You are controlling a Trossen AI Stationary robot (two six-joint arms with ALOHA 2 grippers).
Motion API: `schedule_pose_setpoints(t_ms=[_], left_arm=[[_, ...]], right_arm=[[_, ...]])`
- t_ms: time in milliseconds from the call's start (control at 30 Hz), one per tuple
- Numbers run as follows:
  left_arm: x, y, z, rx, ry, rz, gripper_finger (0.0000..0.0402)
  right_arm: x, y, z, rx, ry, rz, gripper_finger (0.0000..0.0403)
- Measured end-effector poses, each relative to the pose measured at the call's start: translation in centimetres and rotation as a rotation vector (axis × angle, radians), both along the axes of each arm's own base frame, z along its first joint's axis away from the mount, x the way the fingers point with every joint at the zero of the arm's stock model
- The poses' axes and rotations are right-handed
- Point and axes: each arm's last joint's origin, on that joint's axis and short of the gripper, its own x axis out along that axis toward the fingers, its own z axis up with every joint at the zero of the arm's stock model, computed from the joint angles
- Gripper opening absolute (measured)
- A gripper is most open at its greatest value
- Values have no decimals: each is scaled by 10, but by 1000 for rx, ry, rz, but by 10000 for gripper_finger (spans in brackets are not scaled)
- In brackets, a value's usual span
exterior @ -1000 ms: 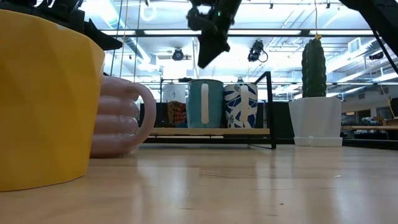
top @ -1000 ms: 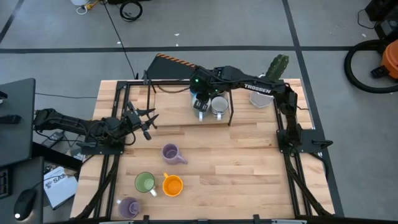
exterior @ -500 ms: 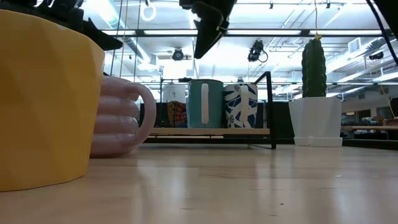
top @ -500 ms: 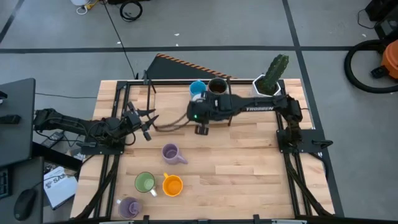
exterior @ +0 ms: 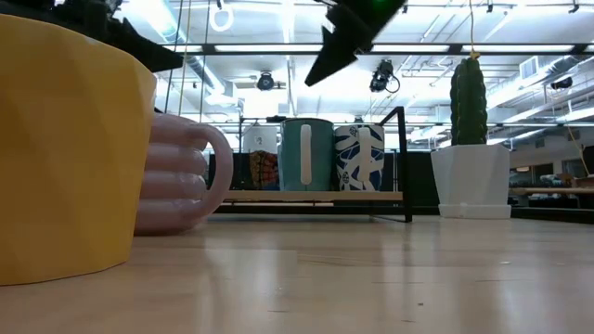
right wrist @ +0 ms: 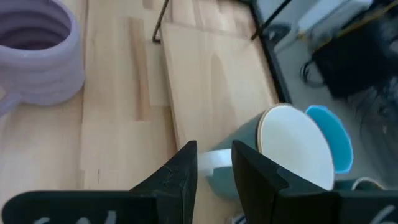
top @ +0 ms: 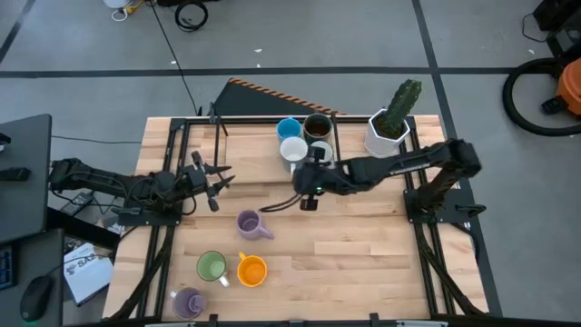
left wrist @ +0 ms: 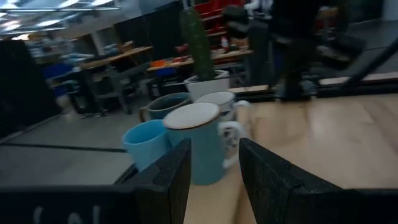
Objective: Place coffee mugs
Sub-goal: Put the top purple mug on the shelf
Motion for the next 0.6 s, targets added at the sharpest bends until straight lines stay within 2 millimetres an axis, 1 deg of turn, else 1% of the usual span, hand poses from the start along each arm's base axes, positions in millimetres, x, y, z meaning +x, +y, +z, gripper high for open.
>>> schedule_pose_setpoints(t_ms=[100,200,300,400,467,600], left_arm=[[0,-1,-3,-30,18,-34,141],[0,-1,-4,-100,-6,-30,141],[0,-1,-3,-180,-42,-25,141],[1,-1,-3,-250,-38,-18,141],[2,-1,-1,-282,-17,-12,141],[9,-2,3,-330,80,13,141]], right_arm=[[-12,-2,-8,-41,-80,37,105],[-21,-4,-10,-102,-169,83,105],[-24,-4,-11,-157,-262,128,105],[-25,-5,-13,-183,-344,165,105],[-25,-6,-14,-177,-370,163,105],[-26,-7,-21,-174,-335,165,105]])
